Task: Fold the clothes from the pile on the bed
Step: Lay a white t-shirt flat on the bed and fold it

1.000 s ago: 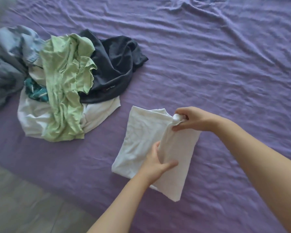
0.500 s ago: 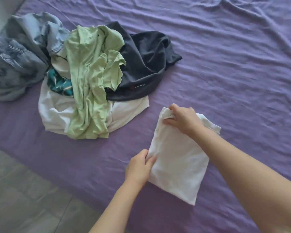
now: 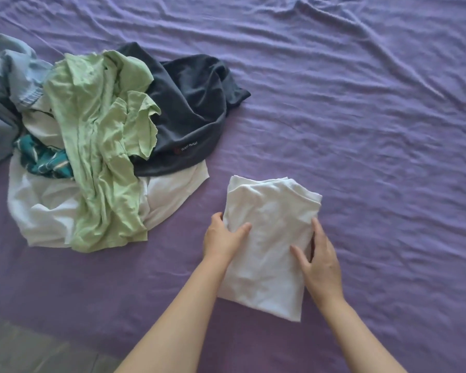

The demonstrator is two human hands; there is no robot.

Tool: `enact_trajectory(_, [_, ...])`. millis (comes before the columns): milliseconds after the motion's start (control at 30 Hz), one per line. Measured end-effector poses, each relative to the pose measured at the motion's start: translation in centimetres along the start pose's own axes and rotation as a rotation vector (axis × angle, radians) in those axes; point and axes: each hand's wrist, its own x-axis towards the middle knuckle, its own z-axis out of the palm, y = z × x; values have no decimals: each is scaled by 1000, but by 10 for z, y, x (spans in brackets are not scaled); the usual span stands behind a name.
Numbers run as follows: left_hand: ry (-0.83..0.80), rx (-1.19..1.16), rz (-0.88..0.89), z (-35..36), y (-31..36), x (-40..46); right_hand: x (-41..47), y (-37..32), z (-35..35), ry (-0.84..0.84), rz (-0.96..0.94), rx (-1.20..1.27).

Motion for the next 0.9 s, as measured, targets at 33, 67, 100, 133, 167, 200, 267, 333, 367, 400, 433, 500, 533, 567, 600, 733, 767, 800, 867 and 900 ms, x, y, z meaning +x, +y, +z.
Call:
enact_trajectory(33, [-3, 47, 10, 0, 0, 1, -2, 0, 1, 3, -8, 41])
enact_trajectory(67, [0, 84, 30, 0, 0, 1, -2, -2, 3, 16, -16, 66])
enact_trajectory(100, [3, 97, 56, 1, 0, 0, -1, -3, 5, 27, -23, 74])
enact_trajectory(133, [7, 83, 86, 1, -1, -1, -1, -4, 6, 29, -26, 72])
enact_trajectory(167, [11, 52, 114, 1, -1, -2, 0, -5, 6, 25, -30, 71])
enact_trajectory(200, [15, 26, 142, 1, -1, -4, 0, -6, 5, 19, -40, 78])
enact_trajectory(267, [26, 25, 199, 2, 1, -10, 2, -6, -1, 8, -59, 114])
enact_trajectory(333, [34, 40, 243, 4, 9, -18, 7, -7, -14, 12, -72, 160])
enact_trajectory(367, [33, 40, 261, 6, 14, -22, 11, -7, -23, 21, -84, 186])
enact_trajectory(400, [24, 26, 275, 9, 21, -25, 17, -6, -34, 28, -98, 204])
enact_trajectory(433, [5, -4, 287, 13, 30, -28, 24, -5, -46, 35, -110, 218])
enact_trajectory(500, [-51, -79, 307, 26, 50, -31, 40, 1, -75, 37, -112, 256])
enact_trajectory(533, [-82, -107, 322, 34, 62, -33, 49, 4, -90, 37, -104, 266])
enact_trajectory(567, [-112, -125, 340, 43, 75, -33, 58, 9, -105, 47, -97, 257])
enact_trajectory(600, [-141, -136, 363, 54, 88, -35, 67, 16, -120, 61, -87, 228])
enact_trajectory(733, [-218, -149, 472, 102, 143, -42, 93, 44, -177, 76, 5, 130])
enact_trajectory(767, [-236, -153, 500, 115, 157, -45, 97, 51, -192, 99, 12, 117])
enact_trajectory(800, [-251, -160, 523, 127, 171, -48, 99, 59, -207, 139, 2, 102])
enact_trajectory(867, [-280, -183, 546, 152, 195, -52, 102, 74, -234, 262, -41, 92])
enact_trajectory(900, [-295, -193, 544, 165, 206, -54, 104, 83, -246, 331, -50, 93])
